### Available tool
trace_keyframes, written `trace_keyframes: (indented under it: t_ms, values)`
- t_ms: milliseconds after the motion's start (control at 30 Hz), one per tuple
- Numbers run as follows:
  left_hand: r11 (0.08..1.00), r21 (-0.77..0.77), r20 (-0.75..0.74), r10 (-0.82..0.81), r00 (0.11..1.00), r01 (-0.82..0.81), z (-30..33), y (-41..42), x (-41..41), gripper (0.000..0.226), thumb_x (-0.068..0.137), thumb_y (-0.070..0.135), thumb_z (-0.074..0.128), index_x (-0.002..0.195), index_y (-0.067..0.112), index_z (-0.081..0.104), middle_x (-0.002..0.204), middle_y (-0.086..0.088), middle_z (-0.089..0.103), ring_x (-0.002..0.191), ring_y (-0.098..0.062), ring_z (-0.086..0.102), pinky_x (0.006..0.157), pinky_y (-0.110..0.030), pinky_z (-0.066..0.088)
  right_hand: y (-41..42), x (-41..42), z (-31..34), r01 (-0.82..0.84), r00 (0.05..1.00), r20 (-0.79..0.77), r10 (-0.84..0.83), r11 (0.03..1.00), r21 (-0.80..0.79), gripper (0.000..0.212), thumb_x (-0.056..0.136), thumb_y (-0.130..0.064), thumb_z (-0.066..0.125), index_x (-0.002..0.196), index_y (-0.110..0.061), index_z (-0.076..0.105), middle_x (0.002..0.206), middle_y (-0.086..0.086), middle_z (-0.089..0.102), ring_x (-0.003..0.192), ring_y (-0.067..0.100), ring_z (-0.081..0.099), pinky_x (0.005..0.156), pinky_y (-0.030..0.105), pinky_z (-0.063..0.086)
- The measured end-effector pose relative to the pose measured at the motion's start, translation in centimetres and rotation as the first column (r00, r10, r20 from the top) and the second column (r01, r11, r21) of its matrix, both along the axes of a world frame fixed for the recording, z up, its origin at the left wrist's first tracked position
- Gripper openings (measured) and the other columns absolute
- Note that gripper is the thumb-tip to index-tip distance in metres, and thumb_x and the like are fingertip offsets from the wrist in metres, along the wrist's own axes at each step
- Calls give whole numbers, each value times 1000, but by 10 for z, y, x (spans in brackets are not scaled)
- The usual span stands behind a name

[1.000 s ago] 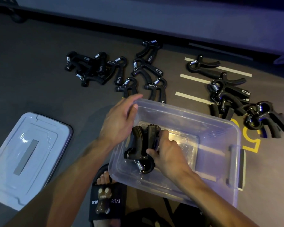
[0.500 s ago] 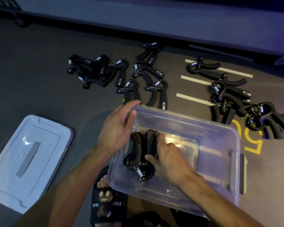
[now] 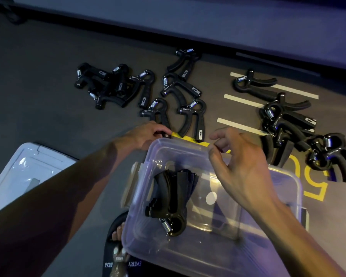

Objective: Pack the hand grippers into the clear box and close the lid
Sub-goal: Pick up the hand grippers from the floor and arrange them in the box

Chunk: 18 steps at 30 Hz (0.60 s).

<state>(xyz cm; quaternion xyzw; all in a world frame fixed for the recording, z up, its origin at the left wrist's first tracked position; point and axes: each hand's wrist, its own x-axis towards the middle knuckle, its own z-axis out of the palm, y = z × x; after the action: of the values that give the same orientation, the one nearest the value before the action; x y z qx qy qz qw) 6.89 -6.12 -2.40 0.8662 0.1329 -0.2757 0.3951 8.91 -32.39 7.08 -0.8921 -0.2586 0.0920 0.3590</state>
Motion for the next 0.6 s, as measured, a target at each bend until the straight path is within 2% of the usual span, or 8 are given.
trace_keyframes:
  t_ms: [67,133,200,267,367,467,533,600]
  values:
    - [994,101,-30,-47,998,50,-8,-1,8,33,97,16,63,130,14,68,105,-5,48,95,-20,56,89,-10,42,0,5,-4,-1,1000,23,2,1000,-22,17,90,-28,56,106,-22,61,82,-13,62,89,17,55,77,32,44]
    - [963,237,5,-133,991,128,-19,4,8,54,75,52,71,121,23,73,100,5,49,106,-26,59,107,-33,45,-1,9,-6,2,1000,27,-1,999,-40,16,90,-27,58,105,-21,62,85,-12,62,90,16,54,76,26,39]
    - [953,256,-7,-163,987,159,-26,4,11,73,59,71,56,118,30,71,98,4,49,105,-26,60,107,-42,46,0,11,-8,3,1000,-2,-3,999,-52,15,91,-26,59,105,-22,62,87,-13,62,92,15,54,75,24,38]
    - [958,244,-143,-115,983,148,-8,-7,14,61,67,67,46,117,40,68,103,2,48,104,-22,56,103,-34,42,1,10,-9,-5,1000,-26,3,998,-64,15,92,-27,59,107,-23,62,89,-13,64,94,15,54,78,29,42]
    - [951,299,-160,-34,986,81,1,-12,14,28,83,51,60,104,36,72,109,2,56,110,-21,56,99,-32,42,2,5,-7,-7,1000,-8,6,997,-73,18,91,-31,56,107,-25,61,92,-14,65,96,15,54,83,42,47]
    - [939,341,-28,58,998,-45,2,-8,3,5,86,37,67,82,40,66,100,0,63,99,-28,63,89,-37,51,0,1,0,12,999,37,-10,999,-52,17,90,-29,55,105,-25,62,97,-15,64,99,15,53,87,45,45]
    - [931,353,112,59,992,-95,13,-3,-4,11,88,38,66,82,41,58,87,3,59,88,-29,64,75,-34,49,-2,-1,5,27,998,49,-26,999,-29,17,90,-27,57,106,-25,61,99,-15,64,102,16,52,89,46,45]
    - [921,333,253,119,960,-201,35,2,-7,7,94,34,63,90,34,58,85,3,62,85,-28,64,72,-33,49,-2,-5,11,41,998,45,-41,999,5,19,89,-24,59,108,-25,61,101,-14,64,105,16,52,91,45,45]
